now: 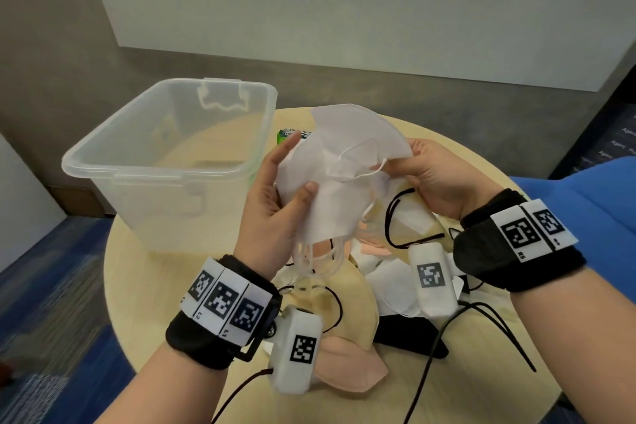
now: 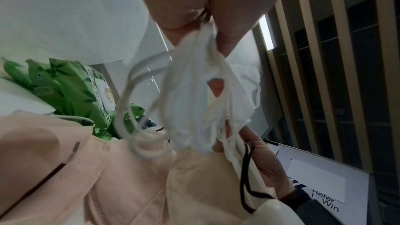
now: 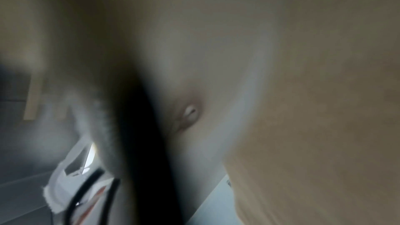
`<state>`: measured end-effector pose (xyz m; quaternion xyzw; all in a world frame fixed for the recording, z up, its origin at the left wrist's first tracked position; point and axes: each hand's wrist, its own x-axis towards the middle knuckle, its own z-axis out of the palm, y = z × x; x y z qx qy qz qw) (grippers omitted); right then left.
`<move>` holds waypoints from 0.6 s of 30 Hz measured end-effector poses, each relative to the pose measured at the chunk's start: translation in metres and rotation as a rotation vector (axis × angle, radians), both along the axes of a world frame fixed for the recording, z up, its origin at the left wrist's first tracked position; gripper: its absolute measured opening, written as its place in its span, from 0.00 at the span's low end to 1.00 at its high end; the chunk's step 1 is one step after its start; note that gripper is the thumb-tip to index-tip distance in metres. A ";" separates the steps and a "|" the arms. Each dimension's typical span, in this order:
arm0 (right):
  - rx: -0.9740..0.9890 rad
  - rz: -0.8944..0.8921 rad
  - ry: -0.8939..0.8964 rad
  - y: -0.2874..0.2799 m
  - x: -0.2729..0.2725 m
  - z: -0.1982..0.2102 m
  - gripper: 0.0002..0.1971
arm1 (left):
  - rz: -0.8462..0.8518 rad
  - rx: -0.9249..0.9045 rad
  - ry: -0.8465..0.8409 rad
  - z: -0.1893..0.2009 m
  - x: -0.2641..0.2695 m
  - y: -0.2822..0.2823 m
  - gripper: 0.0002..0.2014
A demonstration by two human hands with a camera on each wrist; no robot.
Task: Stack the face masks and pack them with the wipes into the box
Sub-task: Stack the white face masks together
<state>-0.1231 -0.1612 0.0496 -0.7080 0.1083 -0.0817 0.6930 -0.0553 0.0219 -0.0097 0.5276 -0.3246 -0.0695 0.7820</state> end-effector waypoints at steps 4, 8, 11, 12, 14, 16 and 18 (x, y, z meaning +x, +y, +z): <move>0.081 -0.015 -0.009 0.001 0.000 0.001 0.15 | 0.024 0.034 0.014 0.002 -0.002 0.000 0.16; 0.094 -0.019 -0.030 0.002 -0.001 0.001 0.17 | 0.062 0.050 0.030 0.003 -0.001 0.001 0.13; 0.093 -0.028 -0.025 0.004 -0.002 0.001 0.21 | 0.091 0.048 0.063 0.006 -0.001 0.002 0.12; 0.098 -0.024 -0.031 0.005 -0.002 0.002 0.19 | 0.091 0.044 0.080 0.006 -0.001 0.002 0.11; 0.126 -0.046 -0.055 0.005 -0.002 0.002 0.12 | 0.071 0.029 0.119 0.004 0.000 0.003 0.13; 0.164 -0.097 -0.073 0.006 0.000 0.000 0.14 | 0.046 0.019 0.148 0.003 -0.002 0.003 0.16; 0.201 -0.140 -0.087 0.008 0.001 -0.002 0.12 | 0.039 0.024 0.143 0.002 -0.006 0.000 0.17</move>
